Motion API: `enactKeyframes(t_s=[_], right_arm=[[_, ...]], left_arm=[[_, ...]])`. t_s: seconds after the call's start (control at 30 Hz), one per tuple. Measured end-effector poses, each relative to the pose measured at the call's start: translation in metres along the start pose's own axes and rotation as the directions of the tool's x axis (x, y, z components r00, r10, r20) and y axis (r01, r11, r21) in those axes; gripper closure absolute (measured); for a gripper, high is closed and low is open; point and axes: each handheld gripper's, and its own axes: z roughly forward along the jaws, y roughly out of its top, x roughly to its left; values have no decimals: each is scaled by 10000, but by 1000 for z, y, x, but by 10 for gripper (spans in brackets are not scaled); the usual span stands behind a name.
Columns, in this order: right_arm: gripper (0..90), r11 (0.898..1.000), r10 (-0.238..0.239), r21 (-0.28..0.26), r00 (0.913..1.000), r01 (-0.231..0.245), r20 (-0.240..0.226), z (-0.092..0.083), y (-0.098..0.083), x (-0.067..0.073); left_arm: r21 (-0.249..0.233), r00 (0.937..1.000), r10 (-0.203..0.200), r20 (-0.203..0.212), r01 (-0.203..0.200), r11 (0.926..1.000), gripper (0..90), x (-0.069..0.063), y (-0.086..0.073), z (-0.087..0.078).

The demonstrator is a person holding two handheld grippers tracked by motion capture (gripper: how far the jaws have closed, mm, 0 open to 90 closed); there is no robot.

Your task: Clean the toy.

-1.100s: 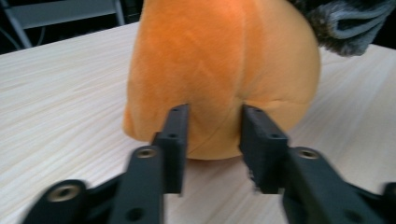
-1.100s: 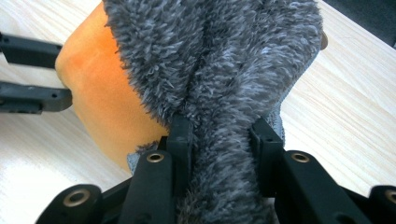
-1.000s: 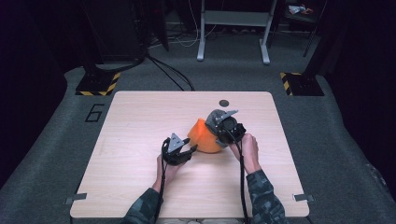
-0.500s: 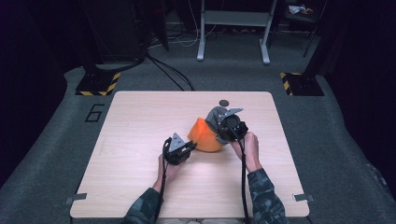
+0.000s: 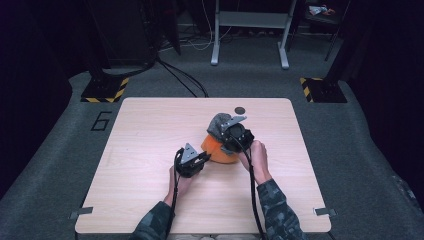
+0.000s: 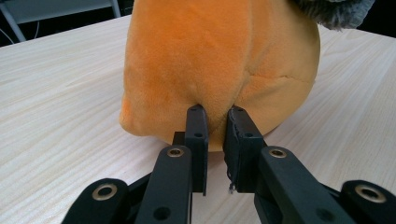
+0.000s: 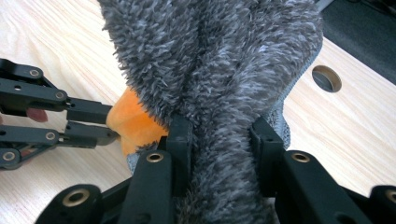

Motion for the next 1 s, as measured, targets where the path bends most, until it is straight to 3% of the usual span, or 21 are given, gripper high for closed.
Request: enactKeyframes(t_s=[0.5, 1.0], right_arm=[[665, 9967, 719, 358, 9973, -724, 175, 0, -31, -24], [666, 9780, 1609, 1278, 9862, -1646, 392, 22, -58, -42]], left_arm=[[18, 10000, 62, 2, -62, 10000, 802, 1, 0, 0], [40, 9999, 116, 4, -116, 9999, 802, 2, 0, 0]])
